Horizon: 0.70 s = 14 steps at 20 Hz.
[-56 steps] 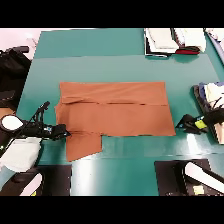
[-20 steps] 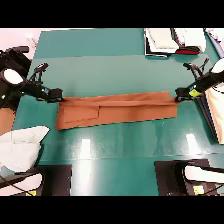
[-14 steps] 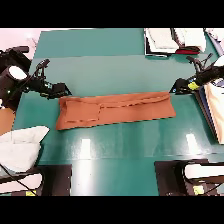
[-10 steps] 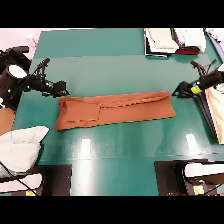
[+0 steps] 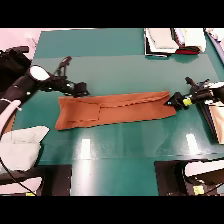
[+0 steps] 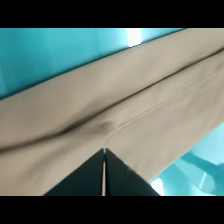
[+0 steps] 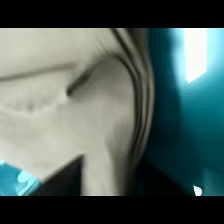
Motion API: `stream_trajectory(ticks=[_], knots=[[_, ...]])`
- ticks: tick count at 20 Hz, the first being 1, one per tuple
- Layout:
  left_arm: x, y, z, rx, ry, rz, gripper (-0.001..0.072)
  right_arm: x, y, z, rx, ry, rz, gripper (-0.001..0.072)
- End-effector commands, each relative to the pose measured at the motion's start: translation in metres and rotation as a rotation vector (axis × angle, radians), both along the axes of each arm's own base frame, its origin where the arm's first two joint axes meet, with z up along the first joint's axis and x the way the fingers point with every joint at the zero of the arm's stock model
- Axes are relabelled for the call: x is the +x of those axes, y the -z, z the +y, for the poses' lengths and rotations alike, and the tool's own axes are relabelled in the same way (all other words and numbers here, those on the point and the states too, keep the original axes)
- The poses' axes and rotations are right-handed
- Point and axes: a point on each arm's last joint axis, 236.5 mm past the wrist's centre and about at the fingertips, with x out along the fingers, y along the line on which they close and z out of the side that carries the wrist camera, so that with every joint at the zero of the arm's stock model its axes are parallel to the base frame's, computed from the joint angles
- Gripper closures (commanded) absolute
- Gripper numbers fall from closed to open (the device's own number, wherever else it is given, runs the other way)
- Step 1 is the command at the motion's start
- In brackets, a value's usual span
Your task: Fold the shirts.
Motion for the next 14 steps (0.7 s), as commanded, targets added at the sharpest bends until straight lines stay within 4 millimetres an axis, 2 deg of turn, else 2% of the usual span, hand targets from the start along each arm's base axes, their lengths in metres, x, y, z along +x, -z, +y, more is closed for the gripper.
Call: stream_trajectory(ticks=[1,2,4,8,10,12,14], knots=[[0.0,0.009,-0.055,-0.021,0.016,-0.048,0.0683,0.023,-0.01,0.031,0.036,-0.052,-0.081,0.0695],[-0.002,0.019,-0.068,-0.018,0.037,-0.032,0.0683,0.032,-0.024,0.036,0.031,-0.07,-0.121,0.0695],[-0.006,0.034,-0.095,-0.007,0.103,0.0,0.0683,0.047,-0.068,0.043,0.005,-0.123,-0.233,0.0696],[-0.006,0.063,-0.141,0.005,0.185,0.028,0.0683,0.061,-0.18,0.066,-0.041,-0.151,-0.443,0.0696],[-0.01,0.078,-0.156,0.014,0.218,0.049,0.0683,0.06,-0.228,0.089,-0.05,-0.169,-0.538,0.0696],[-0.017,0.091,-0.167,0.023,0.247,0.072,0.0683,0.053,-0.26,0.114,-0.046,-0.217,-0.609,0.0696],[-0.017,0.095,-0.17,0.018,0.238,0.085,0.0683,0.046,-0.282,0.138,-0.029,-0.257,-0.644,0.0696]])
